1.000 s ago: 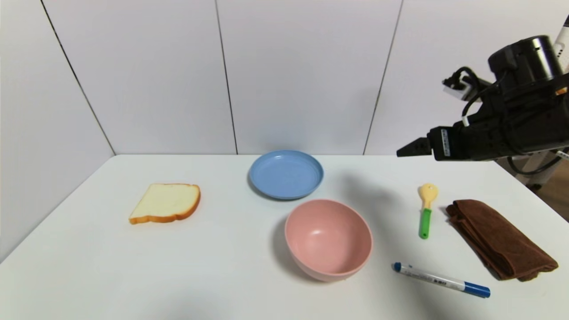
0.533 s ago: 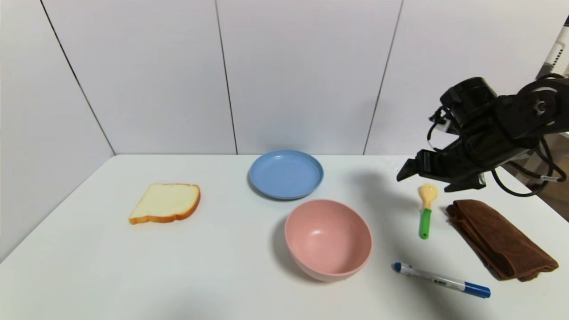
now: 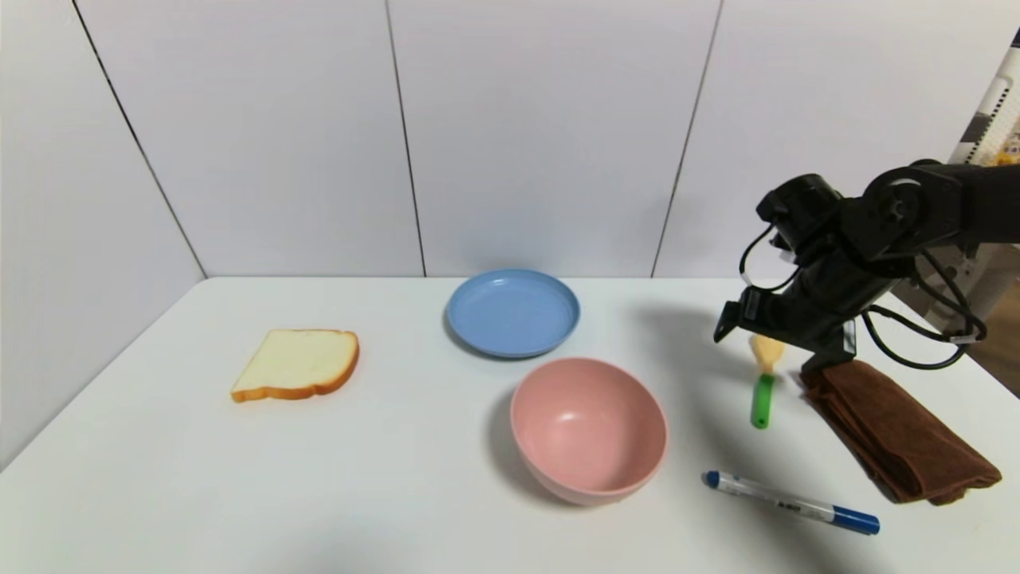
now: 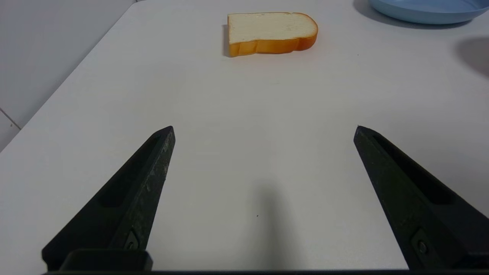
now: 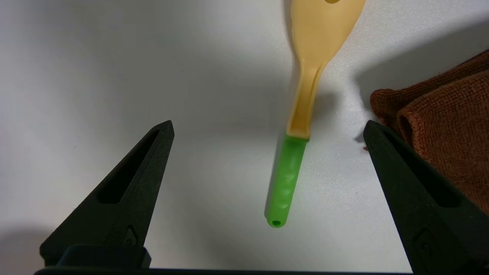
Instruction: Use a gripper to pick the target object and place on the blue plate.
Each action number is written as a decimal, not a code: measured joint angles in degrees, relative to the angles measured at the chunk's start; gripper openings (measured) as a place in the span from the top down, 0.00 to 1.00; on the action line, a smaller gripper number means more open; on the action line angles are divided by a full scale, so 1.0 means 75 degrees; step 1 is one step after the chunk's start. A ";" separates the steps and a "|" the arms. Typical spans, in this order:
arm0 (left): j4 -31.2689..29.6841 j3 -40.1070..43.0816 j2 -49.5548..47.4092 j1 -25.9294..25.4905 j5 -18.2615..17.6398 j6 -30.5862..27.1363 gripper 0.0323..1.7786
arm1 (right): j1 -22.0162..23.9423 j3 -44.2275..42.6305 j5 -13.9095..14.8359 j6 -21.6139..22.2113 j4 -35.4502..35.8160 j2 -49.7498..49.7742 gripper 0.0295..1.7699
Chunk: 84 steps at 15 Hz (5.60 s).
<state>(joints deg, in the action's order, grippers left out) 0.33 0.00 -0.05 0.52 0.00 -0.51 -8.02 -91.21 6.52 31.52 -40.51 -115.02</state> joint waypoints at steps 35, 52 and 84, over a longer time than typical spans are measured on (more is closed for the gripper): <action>0.0000 0.0000 0.0000 0.0000 -0.0003 -0.0002 0.05 | 0.0270 0.0232 -0.0161 0.0073 -0.0192 -0.0397 0.35; 0.0003 0.0000 0.0000 0.0000 0.0000 -0.0002 0.05 | 0.0141 0.0408 -0.0514 -0.0455 -0.0343 0.0481 0.92; 0.0003 0.0000 0.0000 0.0000 0.0000 -0.0002 0.05 | -0.3252 -0.2789 -0.1614 -0.3506 0.4083 -0.2326 0.55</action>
<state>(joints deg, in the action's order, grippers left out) 0.35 0.00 -0.05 0.52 0.00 -0.52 -32.41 -112.13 -5.58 5.23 -9.89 -132.46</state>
